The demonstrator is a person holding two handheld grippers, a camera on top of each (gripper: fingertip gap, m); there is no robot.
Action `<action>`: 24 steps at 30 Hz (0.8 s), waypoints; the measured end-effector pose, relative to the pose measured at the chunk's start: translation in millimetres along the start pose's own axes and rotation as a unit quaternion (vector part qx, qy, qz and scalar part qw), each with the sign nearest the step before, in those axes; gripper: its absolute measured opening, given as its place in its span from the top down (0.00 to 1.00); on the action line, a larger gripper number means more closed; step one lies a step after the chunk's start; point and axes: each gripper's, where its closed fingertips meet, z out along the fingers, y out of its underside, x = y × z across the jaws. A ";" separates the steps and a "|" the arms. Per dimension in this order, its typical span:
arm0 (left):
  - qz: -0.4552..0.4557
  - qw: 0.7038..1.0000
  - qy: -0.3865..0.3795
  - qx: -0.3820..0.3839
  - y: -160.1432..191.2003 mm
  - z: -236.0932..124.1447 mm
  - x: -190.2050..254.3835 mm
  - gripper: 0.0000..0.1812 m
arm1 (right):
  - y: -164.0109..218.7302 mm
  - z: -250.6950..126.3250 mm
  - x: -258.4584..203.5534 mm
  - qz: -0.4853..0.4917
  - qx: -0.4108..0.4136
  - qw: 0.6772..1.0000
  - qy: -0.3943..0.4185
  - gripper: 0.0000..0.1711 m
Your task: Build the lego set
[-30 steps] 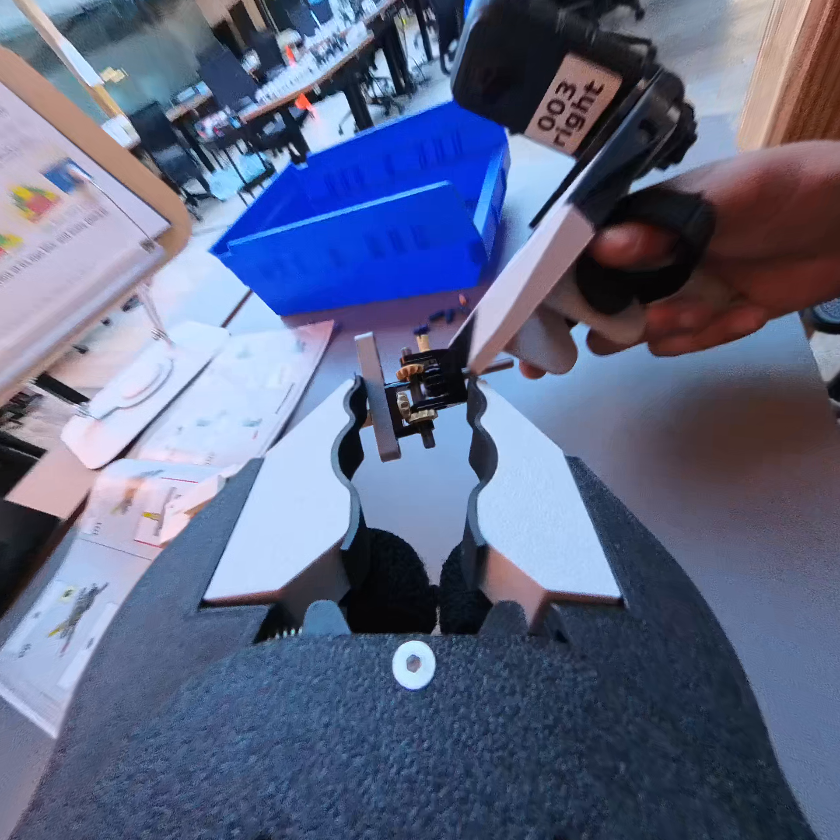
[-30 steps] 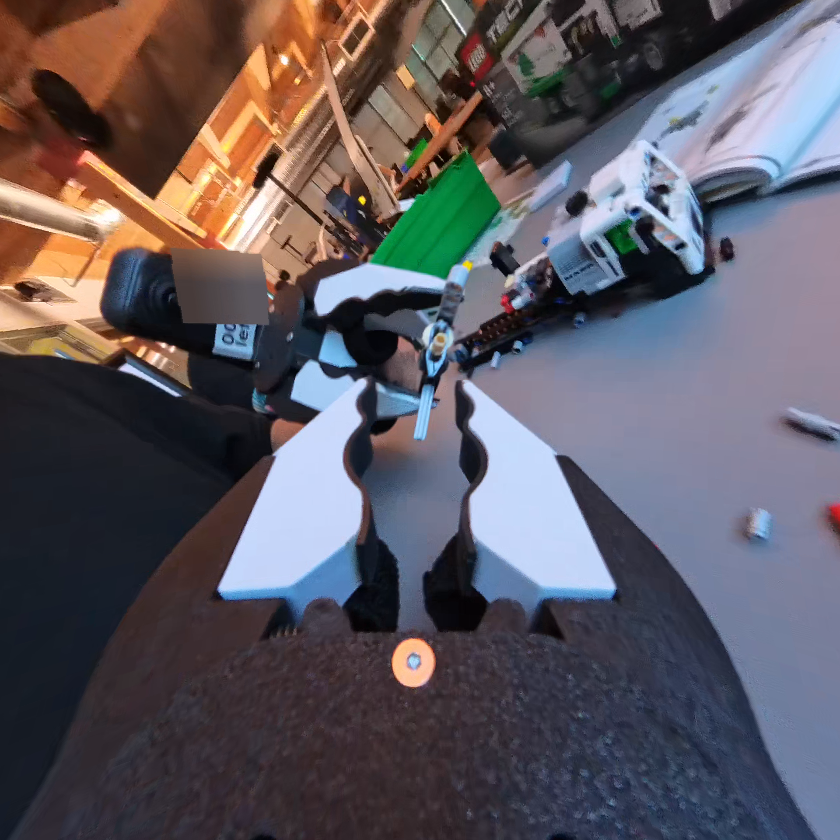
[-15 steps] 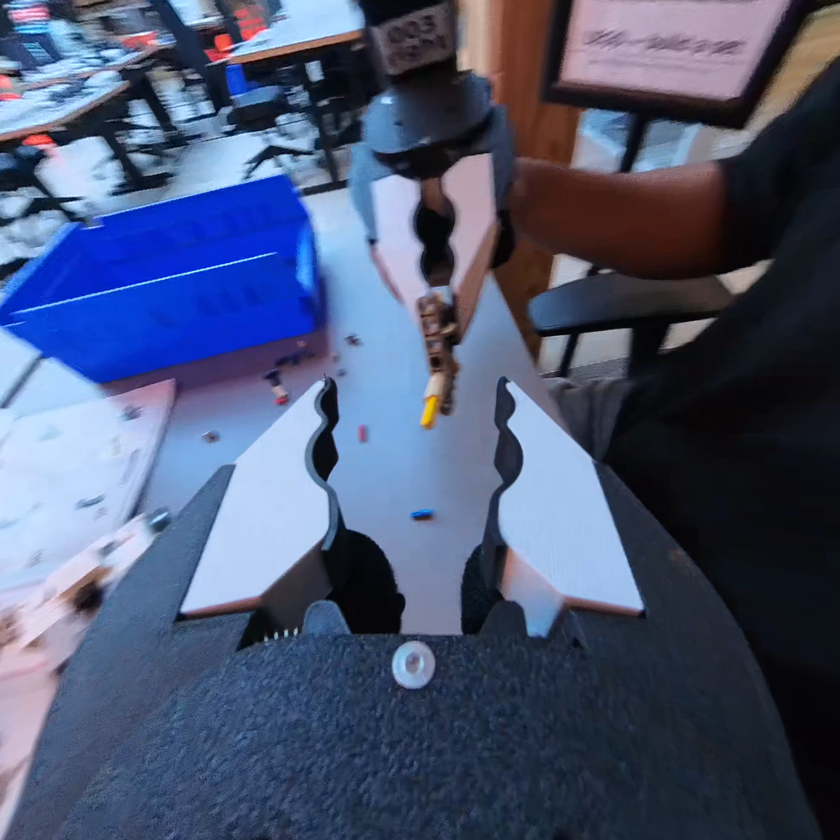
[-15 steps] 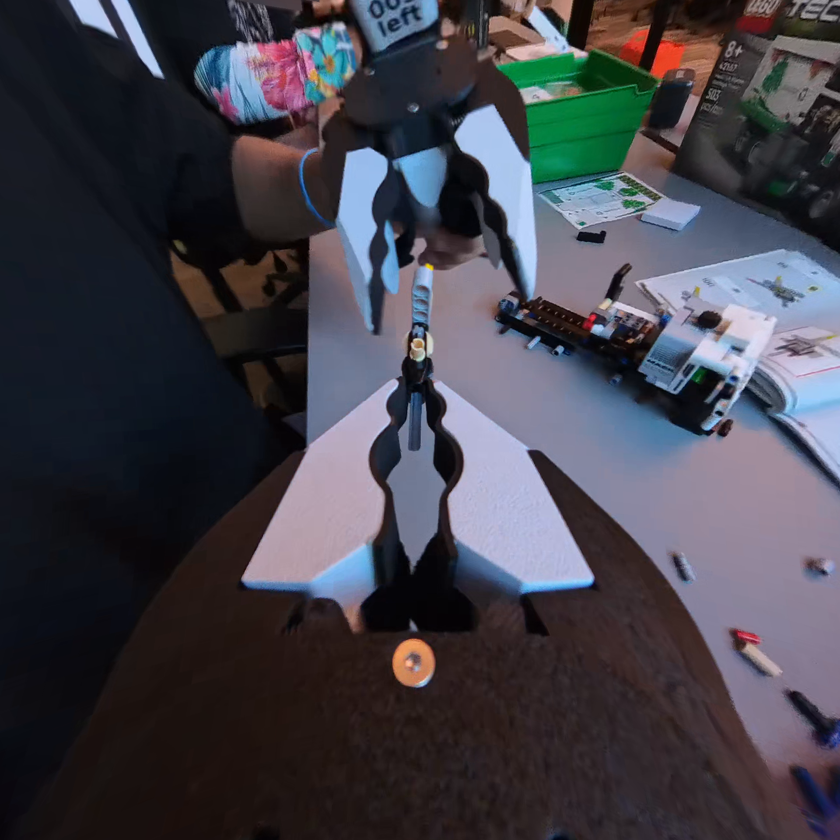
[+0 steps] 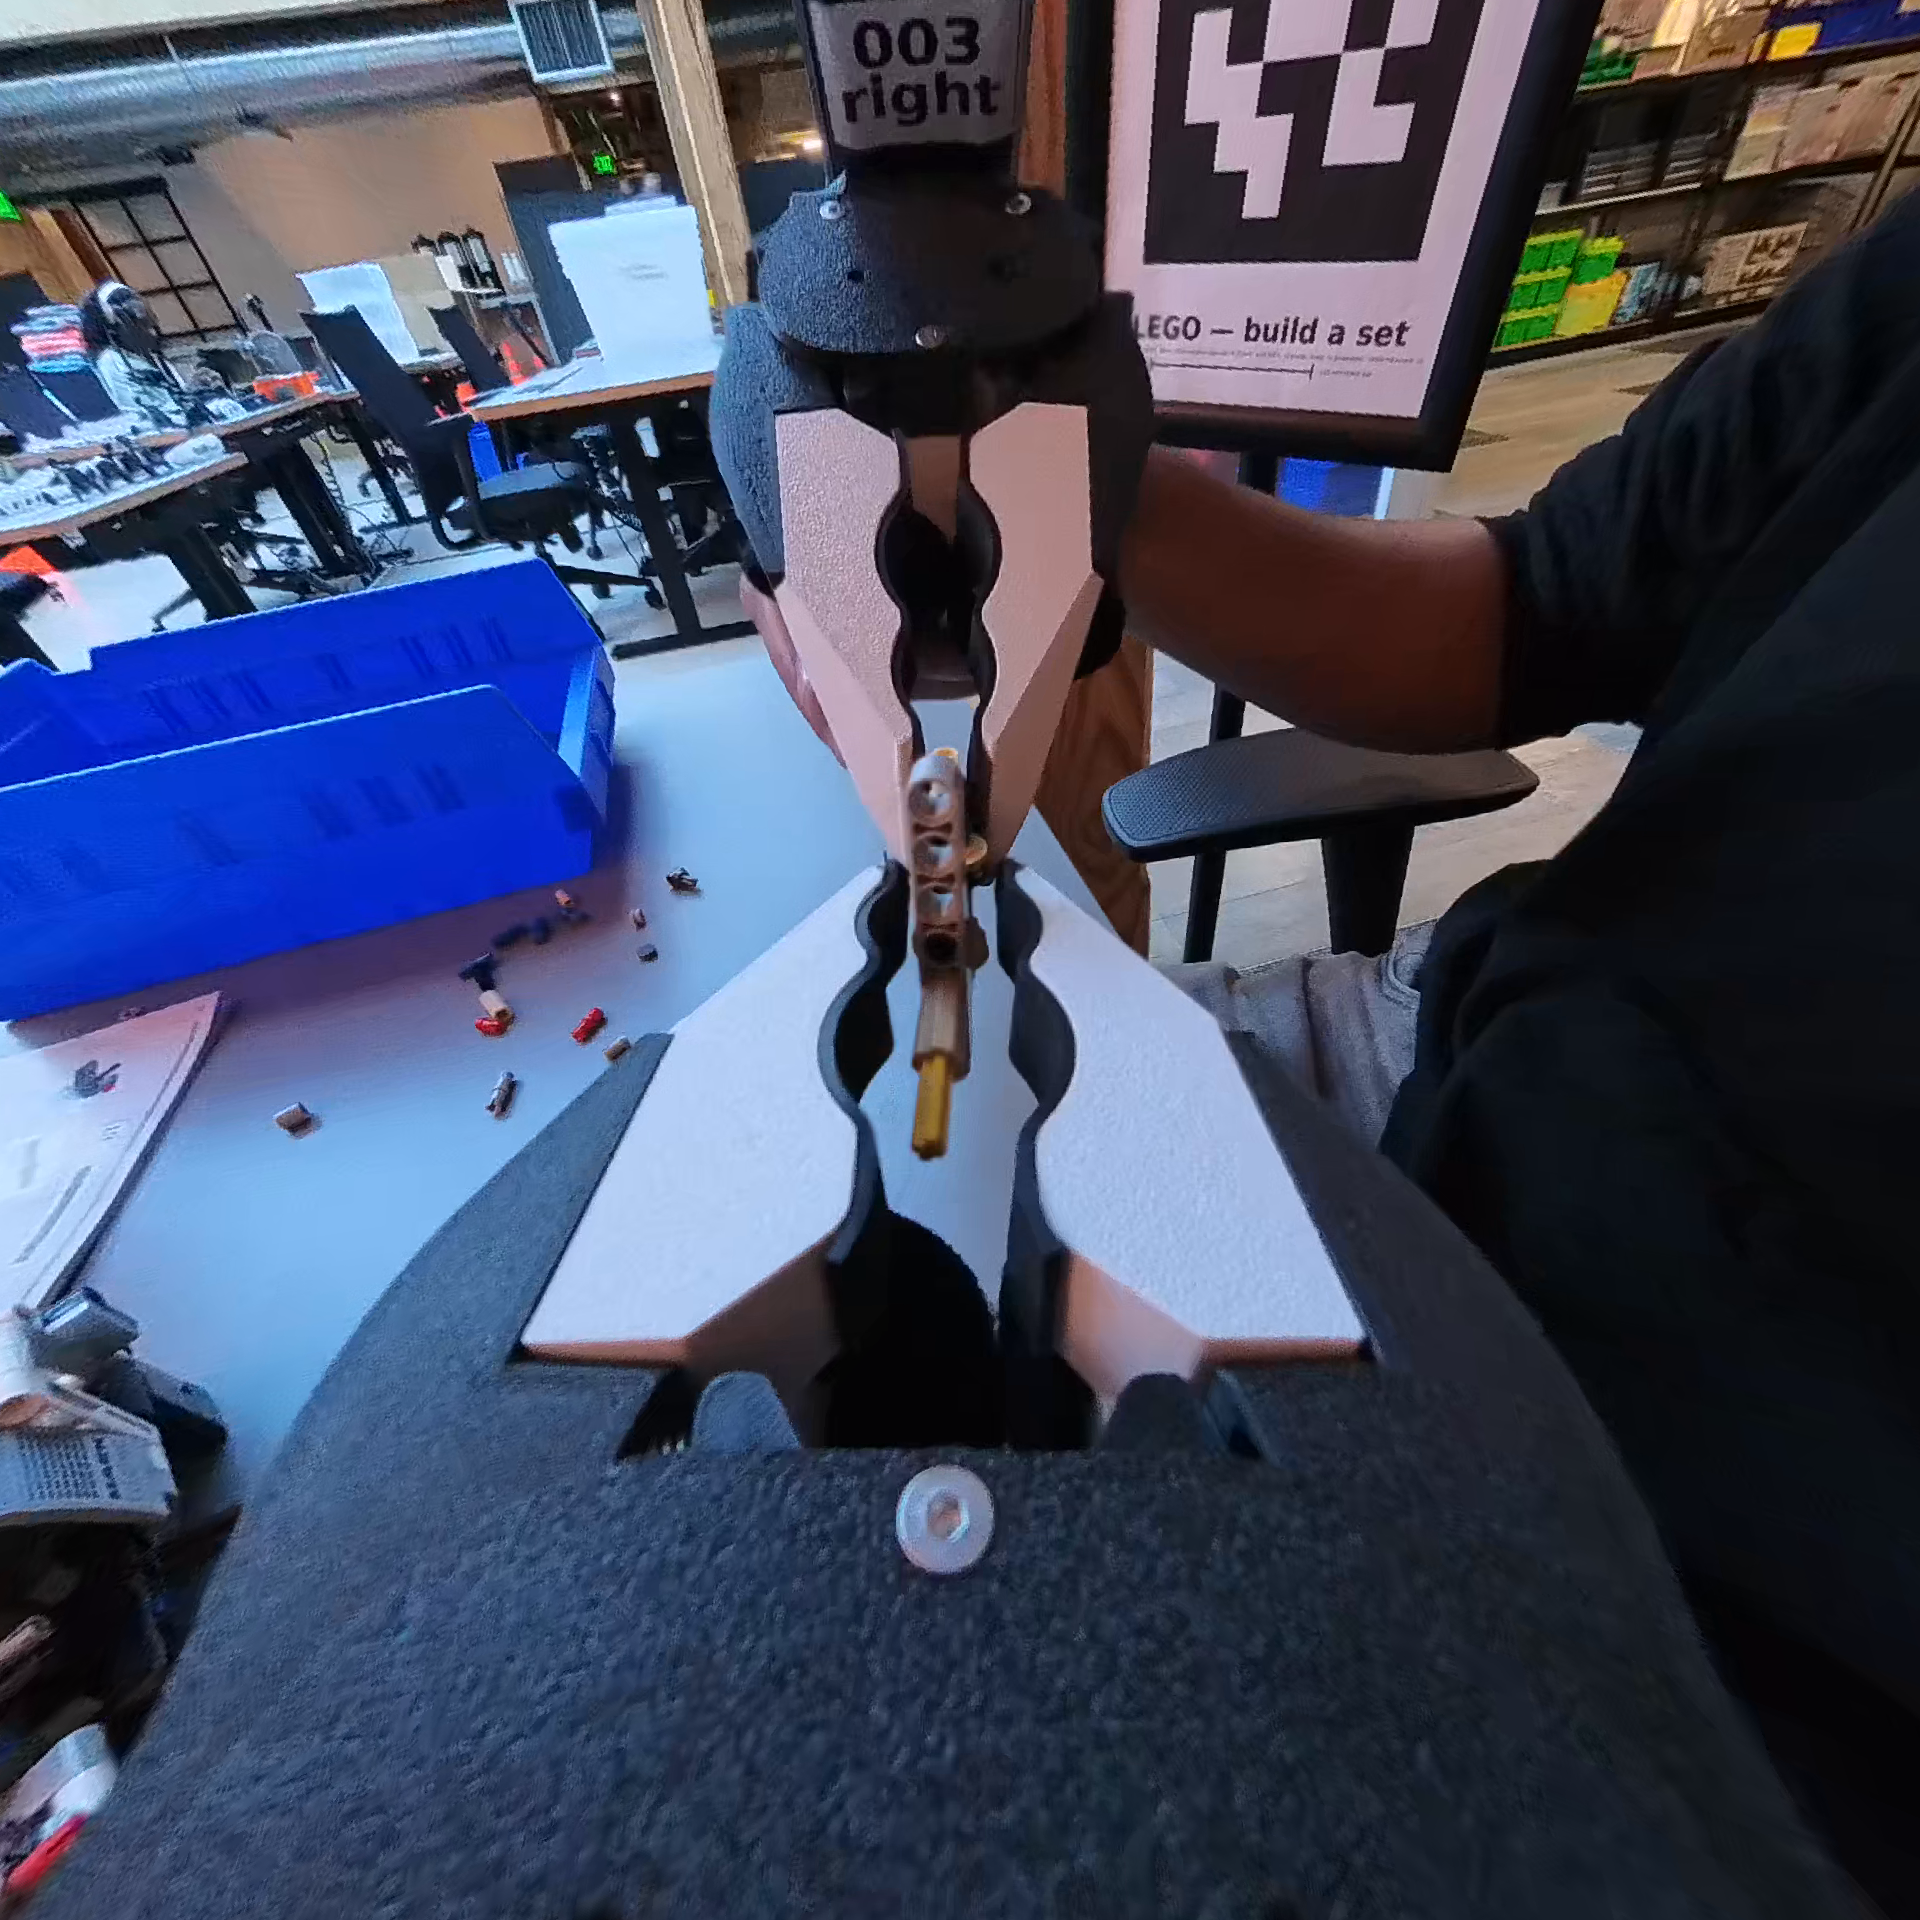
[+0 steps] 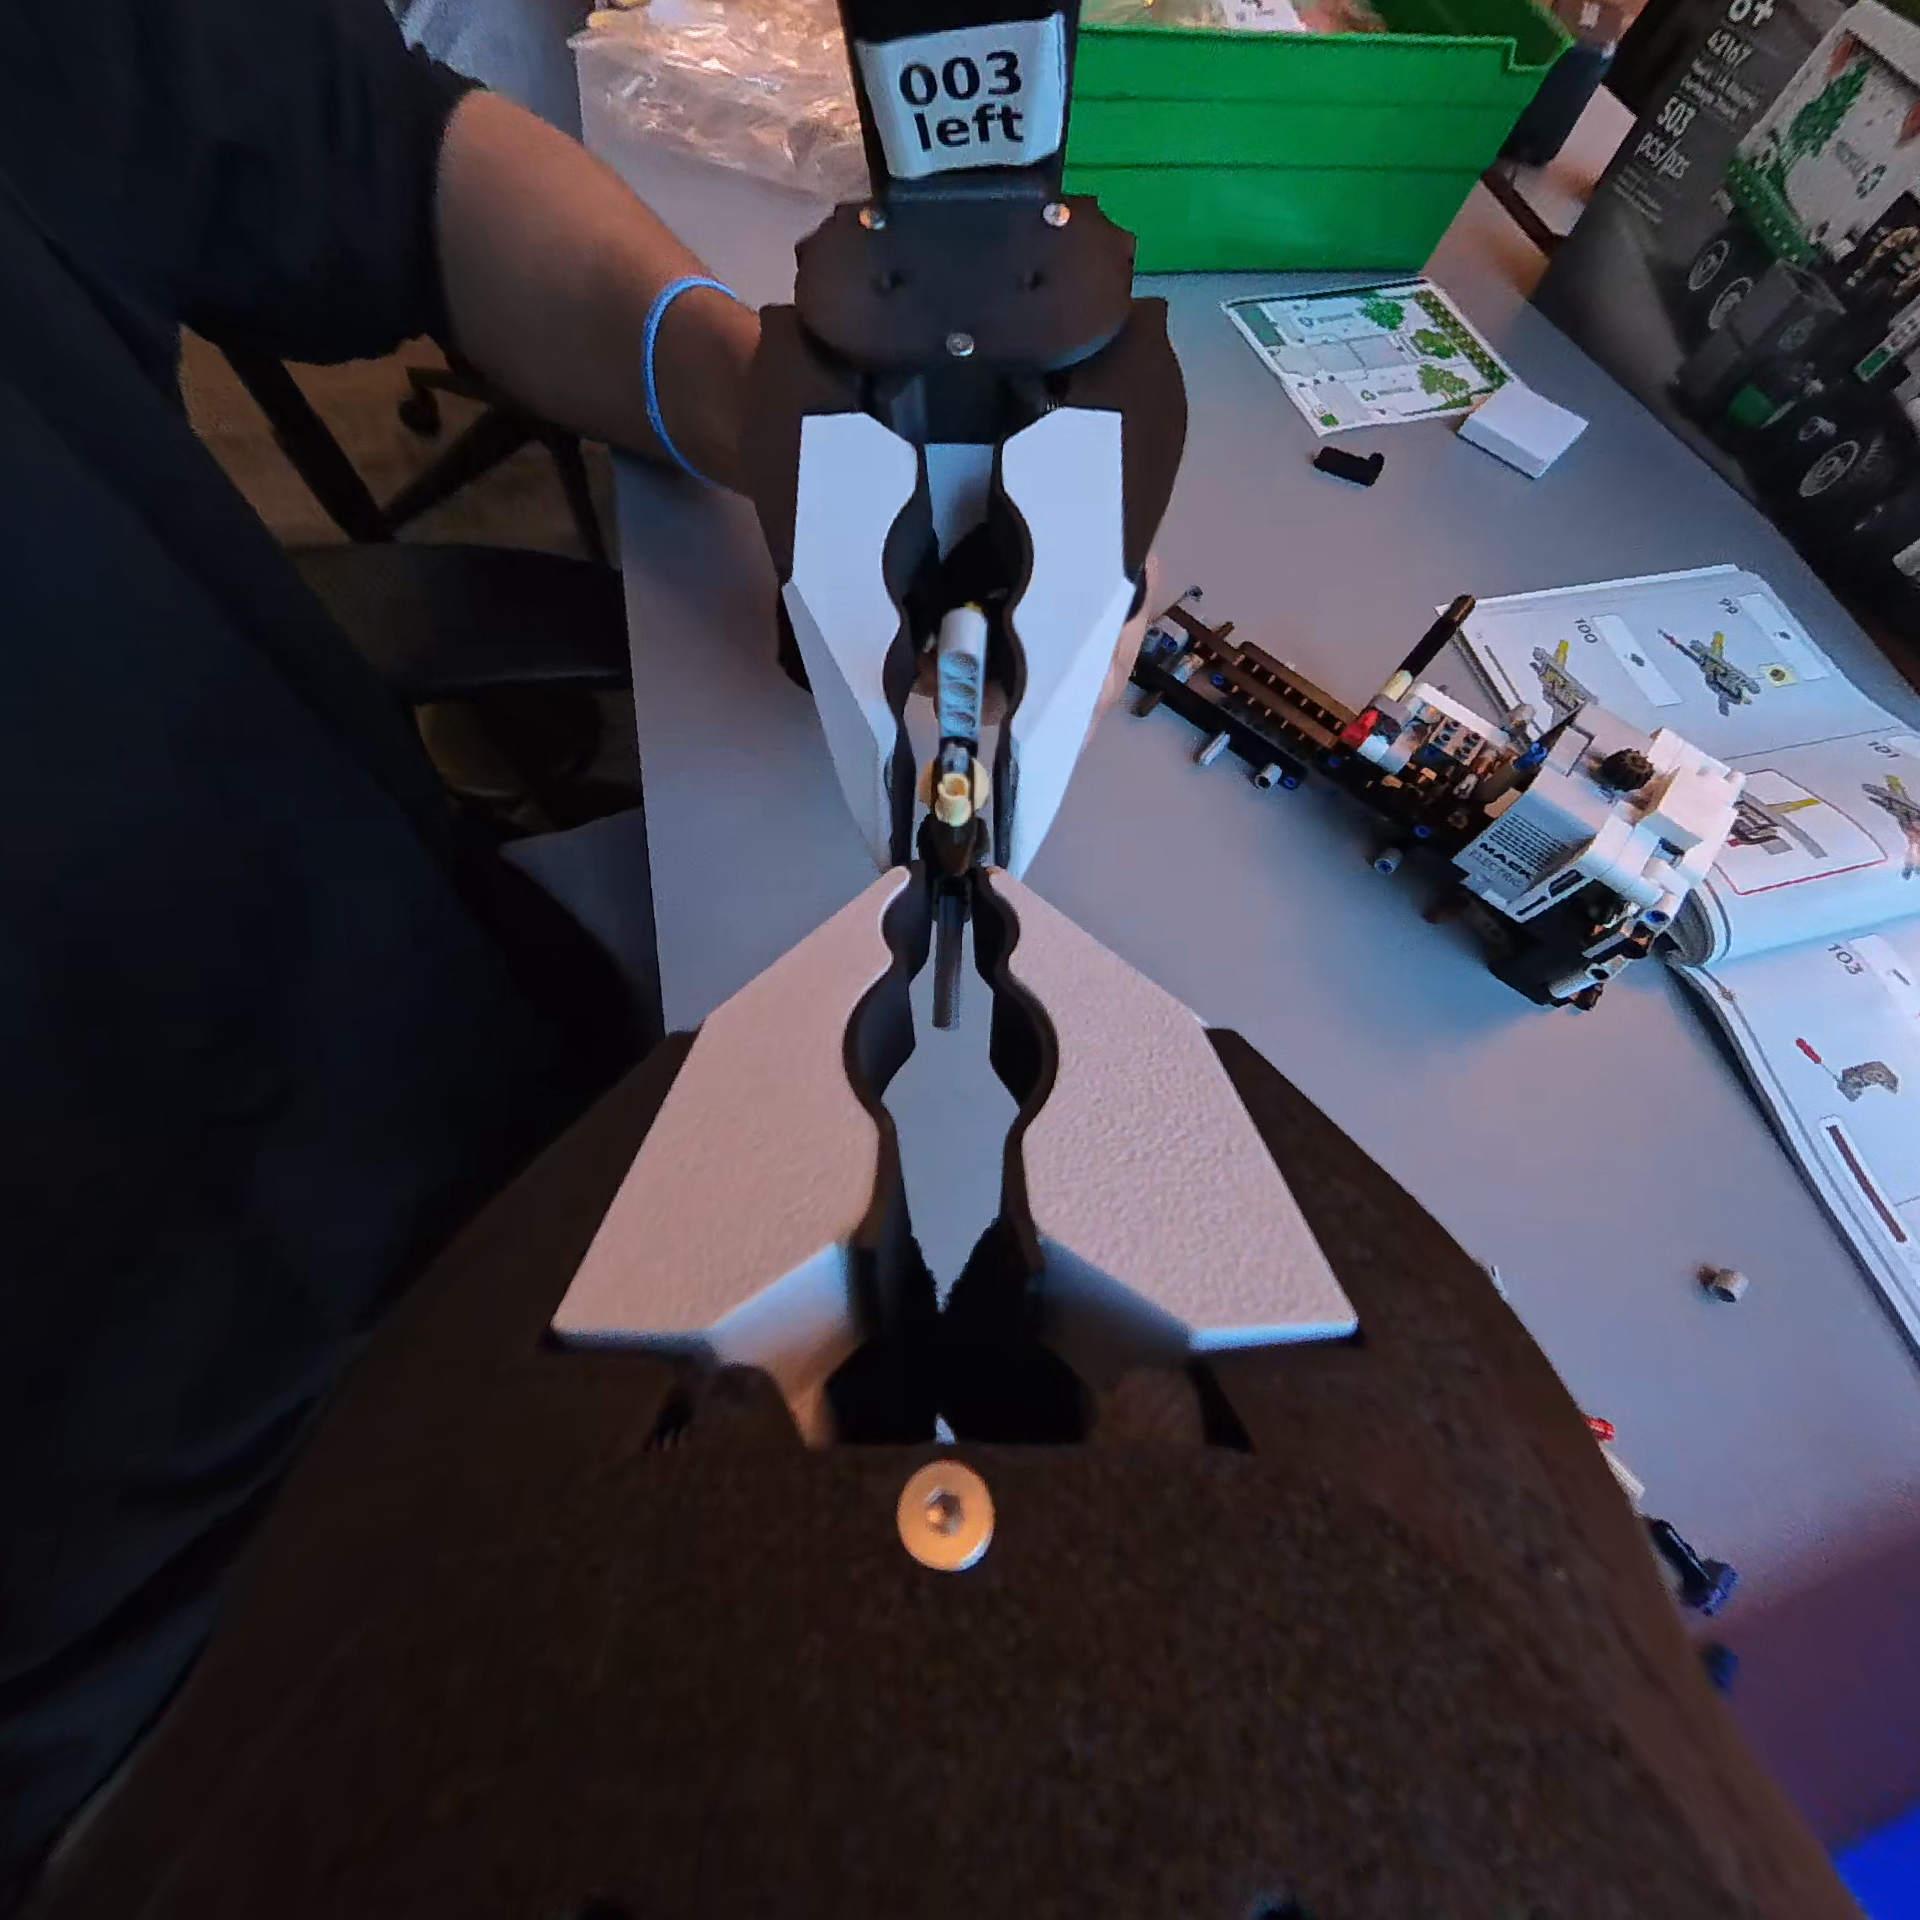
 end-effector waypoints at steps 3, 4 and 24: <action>-0.004 1.000 -0.002 0.007 2.2 -3.5 -0.9 0.94 | 2.1 1.5 1.3 0.007 -0.010 1.000 -0.004 0.96; -0.012 1.000 -0.001 0.014 1.8 -5.4 -1.1 0.94 | 1.6 2.4 1.5 0.010 -0.008 1.000 -0.007 0.96; -0.107 0.990 0.007 0.095 -9.5 -23.1 -10.1 0.94 | -17.0 0.1 9.7 0.053 0.114 0.992 -0.033 0.98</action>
